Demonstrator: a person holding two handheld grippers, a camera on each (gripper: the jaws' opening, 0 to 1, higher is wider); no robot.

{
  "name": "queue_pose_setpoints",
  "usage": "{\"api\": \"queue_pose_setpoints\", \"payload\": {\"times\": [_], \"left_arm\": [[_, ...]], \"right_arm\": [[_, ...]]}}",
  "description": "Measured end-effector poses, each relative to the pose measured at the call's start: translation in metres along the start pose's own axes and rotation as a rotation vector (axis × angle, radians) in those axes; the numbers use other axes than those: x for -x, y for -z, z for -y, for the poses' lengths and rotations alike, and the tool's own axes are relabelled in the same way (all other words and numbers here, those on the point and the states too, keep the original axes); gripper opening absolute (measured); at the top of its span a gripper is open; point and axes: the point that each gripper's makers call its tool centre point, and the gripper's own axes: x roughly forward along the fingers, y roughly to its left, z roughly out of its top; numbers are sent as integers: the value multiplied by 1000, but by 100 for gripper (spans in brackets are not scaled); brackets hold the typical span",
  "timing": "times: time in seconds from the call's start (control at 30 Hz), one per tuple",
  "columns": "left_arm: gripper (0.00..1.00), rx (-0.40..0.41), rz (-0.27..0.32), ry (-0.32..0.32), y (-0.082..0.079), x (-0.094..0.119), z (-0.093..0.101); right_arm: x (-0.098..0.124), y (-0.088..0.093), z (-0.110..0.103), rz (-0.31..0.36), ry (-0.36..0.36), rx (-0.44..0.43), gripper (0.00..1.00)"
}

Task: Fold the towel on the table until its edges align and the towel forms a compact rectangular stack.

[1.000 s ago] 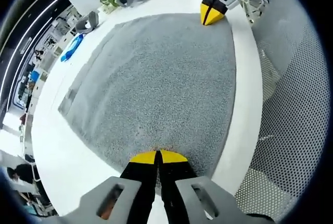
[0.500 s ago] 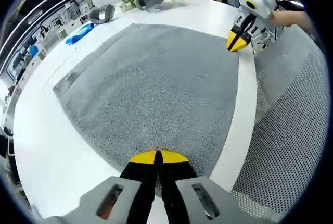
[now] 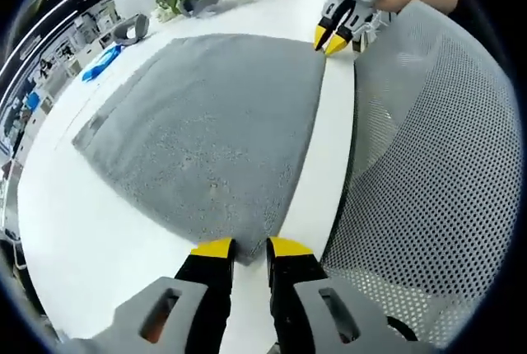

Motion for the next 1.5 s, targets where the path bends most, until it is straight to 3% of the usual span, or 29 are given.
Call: {"api": "queue_pose_setpoints", "payload": {"times": [0.17, 0.37, 0.7, 0.97, 1.13, 1.27, 1.37, 1.5], "left_arm": [[17, -1, -28, 19, 7, 0, 3], [20, 74, 4, 41, 9, 0, 4], [19, 16, -46, 44, 8, -4, 5], [12, 9, -70, 30, 9, -4, 0], [9, 11, -74, 1, 8, -5, -2], [7, 38, -78, -1, 8, -5, -5], [7, 63, -74, -2, 9, -5, -5], [7, 79, -75, 1, 9, -5, -5]], "right_arm": [[2, 4, 0, -8, 10, 4, 9], [5, 8, -1, -8, 13, -6, 11], [9, 15, 5, -18, 43, 4, 11], [11, 13, 7, -14, 70, 31, 15], [17, 6, 13, 0, 117, 122, 14], [21, 5, 18, -10, 147, 146, 13], [16, 2, 7, -2, 87, 201, 12], [8, 4, 0, -45, 61, 252, 11]]}}
